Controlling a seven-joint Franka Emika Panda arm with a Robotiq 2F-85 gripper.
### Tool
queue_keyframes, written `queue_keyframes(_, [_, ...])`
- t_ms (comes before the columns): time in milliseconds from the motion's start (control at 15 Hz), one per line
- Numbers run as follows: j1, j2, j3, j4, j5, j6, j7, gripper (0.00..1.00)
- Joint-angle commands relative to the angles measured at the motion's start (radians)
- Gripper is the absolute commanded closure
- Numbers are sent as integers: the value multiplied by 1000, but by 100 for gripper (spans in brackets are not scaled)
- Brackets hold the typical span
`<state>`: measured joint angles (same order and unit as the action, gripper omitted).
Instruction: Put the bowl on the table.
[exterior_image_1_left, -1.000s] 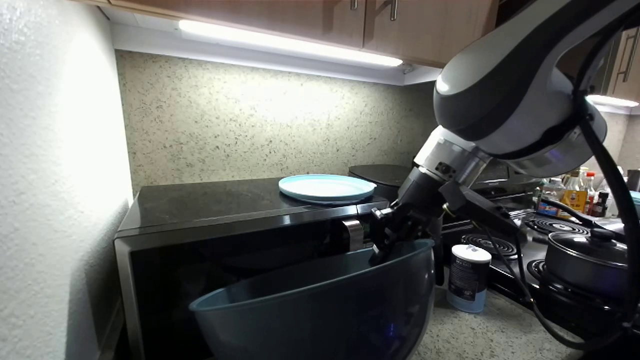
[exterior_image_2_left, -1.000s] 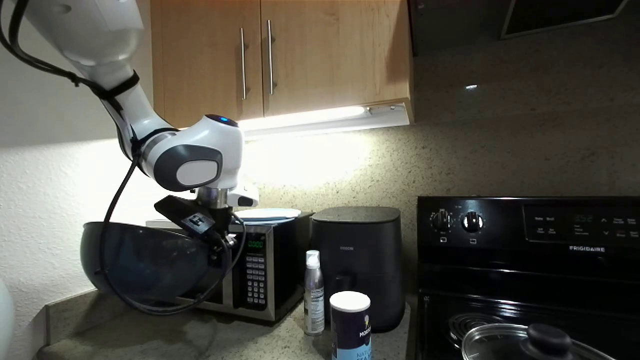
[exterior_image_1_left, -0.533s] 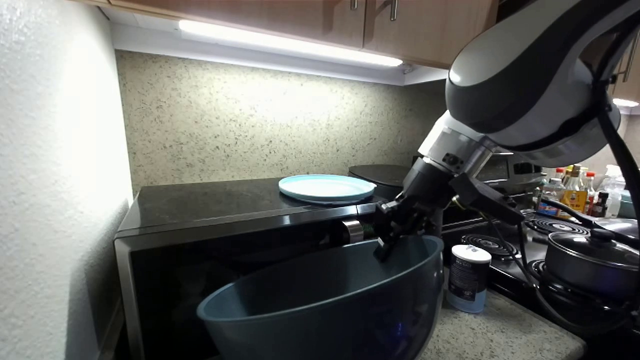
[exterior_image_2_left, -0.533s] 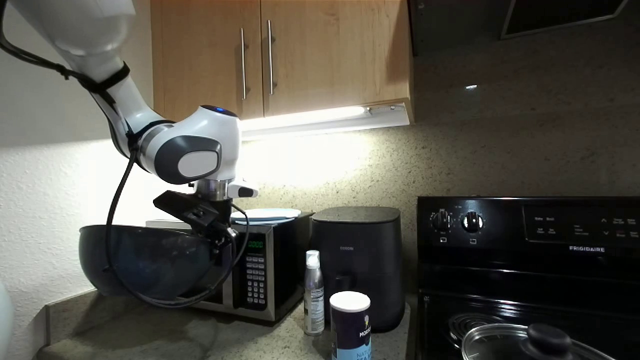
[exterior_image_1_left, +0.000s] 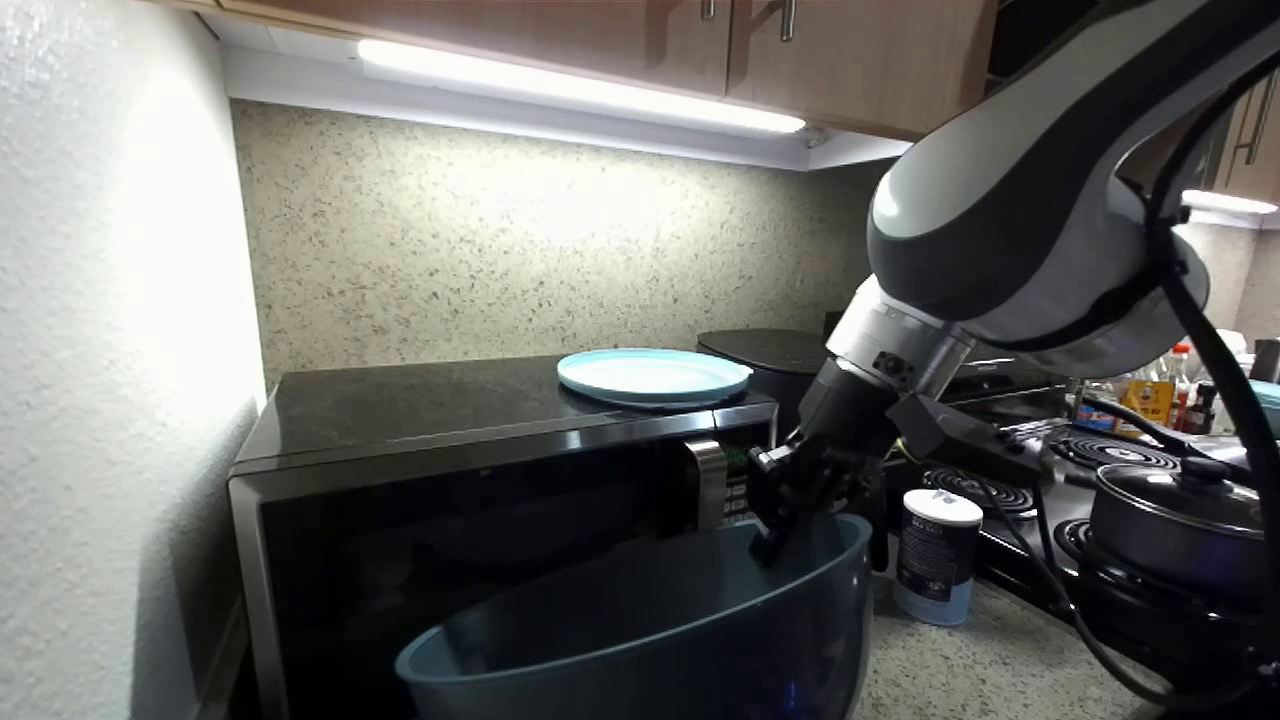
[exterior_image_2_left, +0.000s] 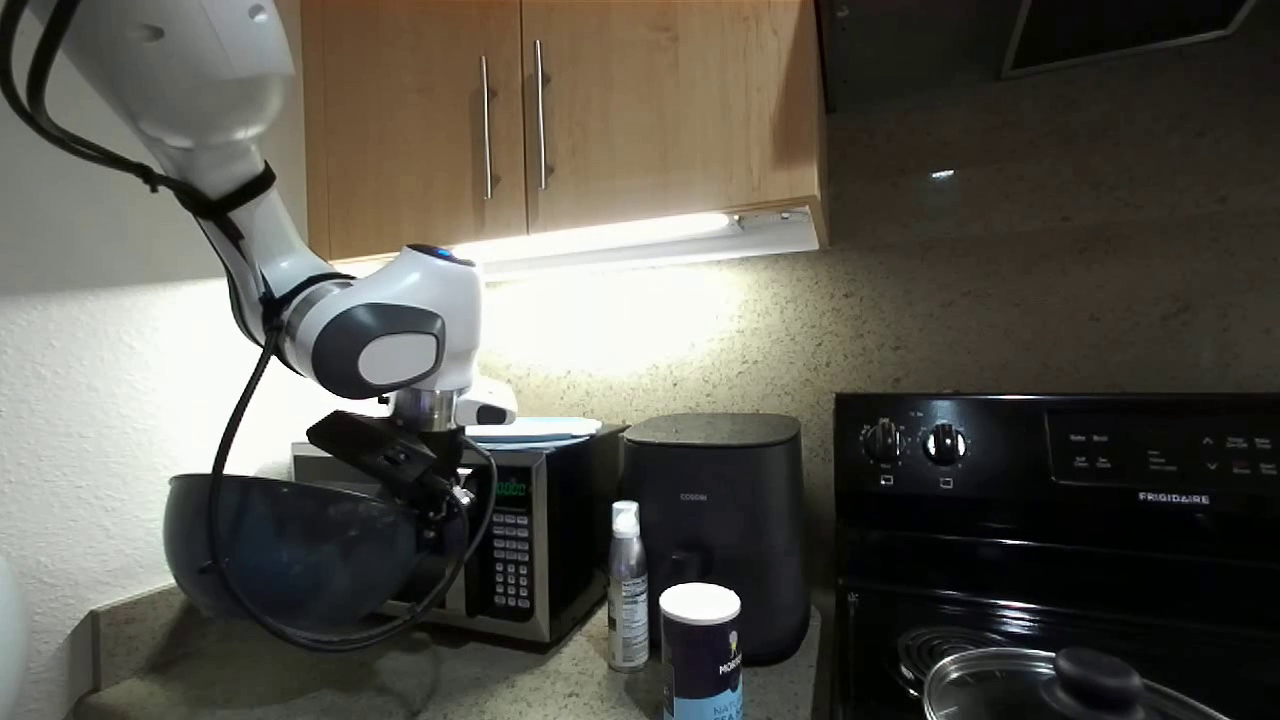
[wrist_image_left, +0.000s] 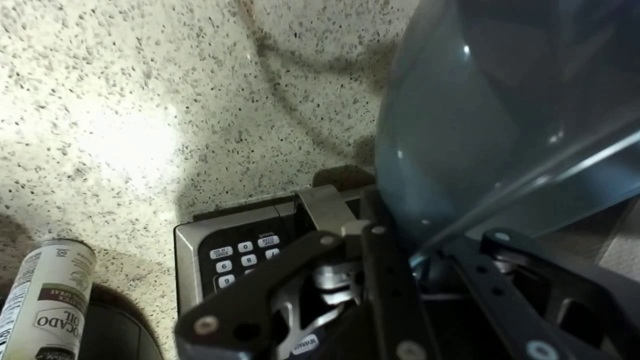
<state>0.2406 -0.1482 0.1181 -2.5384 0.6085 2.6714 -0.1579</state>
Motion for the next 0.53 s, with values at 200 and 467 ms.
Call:
queue_keyframes(200, [-4, -1, 24, -37, -24, 98, 50, 92])
queue_keyframes(467, [12, 46, 73, -101, -51, 321, 120, 93])
